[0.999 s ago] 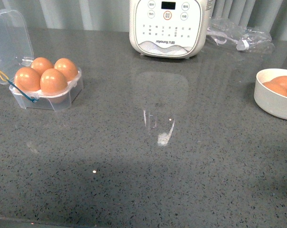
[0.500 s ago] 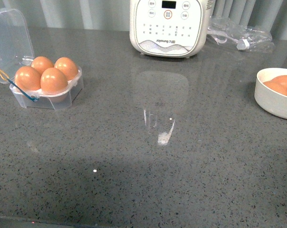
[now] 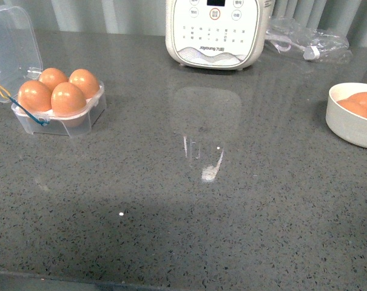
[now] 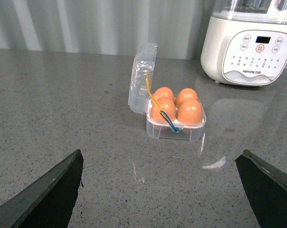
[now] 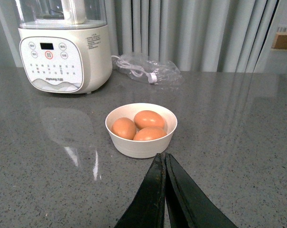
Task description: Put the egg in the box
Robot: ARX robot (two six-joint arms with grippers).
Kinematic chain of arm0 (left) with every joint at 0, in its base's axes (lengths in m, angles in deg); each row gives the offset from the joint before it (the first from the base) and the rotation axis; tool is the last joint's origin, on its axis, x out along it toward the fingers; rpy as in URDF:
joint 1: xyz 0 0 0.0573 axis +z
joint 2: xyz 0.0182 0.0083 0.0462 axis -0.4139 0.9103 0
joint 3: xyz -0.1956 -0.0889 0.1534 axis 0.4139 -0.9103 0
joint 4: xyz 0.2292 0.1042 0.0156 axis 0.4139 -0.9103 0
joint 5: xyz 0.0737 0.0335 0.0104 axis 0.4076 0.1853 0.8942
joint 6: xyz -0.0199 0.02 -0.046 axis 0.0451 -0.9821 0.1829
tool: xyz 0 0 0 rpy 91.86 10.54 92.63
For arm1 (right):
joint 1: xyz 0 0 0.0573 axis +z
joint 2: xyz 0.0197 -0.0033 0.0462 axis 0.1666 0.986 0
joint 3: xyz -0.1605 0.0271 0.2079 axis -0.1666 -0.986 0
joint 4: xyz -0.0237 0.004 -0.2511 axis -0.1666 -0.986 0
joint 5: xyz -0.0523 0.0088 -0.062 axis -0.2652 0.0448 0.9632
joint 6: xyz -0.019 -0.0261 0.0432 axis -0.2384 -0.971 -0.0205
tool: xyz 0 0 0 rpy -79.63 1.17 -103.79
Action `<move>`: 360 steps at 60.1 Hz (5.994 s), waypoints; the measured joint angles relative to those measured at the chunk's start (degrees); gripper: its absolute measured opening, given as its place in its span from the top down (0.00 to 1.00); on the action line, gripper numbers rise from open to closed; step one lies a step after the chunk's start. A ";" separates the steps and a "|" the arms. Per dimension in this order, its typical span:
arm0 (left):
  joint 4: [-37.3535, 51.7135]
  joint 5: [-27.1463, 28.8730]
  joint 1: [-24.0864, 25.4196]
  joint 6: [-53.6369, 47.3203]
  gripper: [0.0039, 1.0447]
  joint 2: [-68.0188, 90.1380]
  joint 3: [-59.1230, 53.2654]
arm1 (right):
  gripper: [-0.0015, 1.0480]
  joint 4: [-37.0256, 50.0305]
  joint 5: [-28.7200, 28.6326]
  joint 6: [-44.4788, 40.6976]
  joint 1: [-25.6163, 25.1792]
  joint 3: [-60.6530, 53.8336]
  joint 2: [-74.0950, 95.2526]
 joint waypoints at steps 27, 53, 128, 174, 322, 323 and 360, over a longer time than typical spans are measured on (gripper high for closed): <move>-0.04 0.00 0.00 0.00 0.06 -0.04 0.00 | 0.88 -10.67 0.00 -0.02 0.02 0.04 -10.27; -0.04 0.00 0.00 0.00 0.06 -0.04 0.00 | 0.12 -10.67 0.00 -0.02 0.02 0.04 -10.27; -20.72 16.92 -4.42 -1.62 0.06 16.41 7.98 | 0.07 -10.67 -0.02 0.20 0.00 0.04 -10.25; 21.20 3.15 17.66 -11.67 0.06 72.04 31.98 | 0.07 -10.67 0.00 0.20 0.00 0.04 -10.27; 25.05 -0.02 -0.09 -0.66 0.78 40.22 12.96 | 0.07 -10.67 0.00 0.20 0.00 0.04 -10.27; 25.14 -0.04 -0.09 -0.63 0.83 39.47 12.13 | 0.07 -10.67 0.00 0.20 0.02 0.04 -10.27; 21.16 -0.02 -0.09 -0.02 0.97 25.16 2.38 | 0.07 -10.67 0.00 0.20 0.02 0.04 -10.27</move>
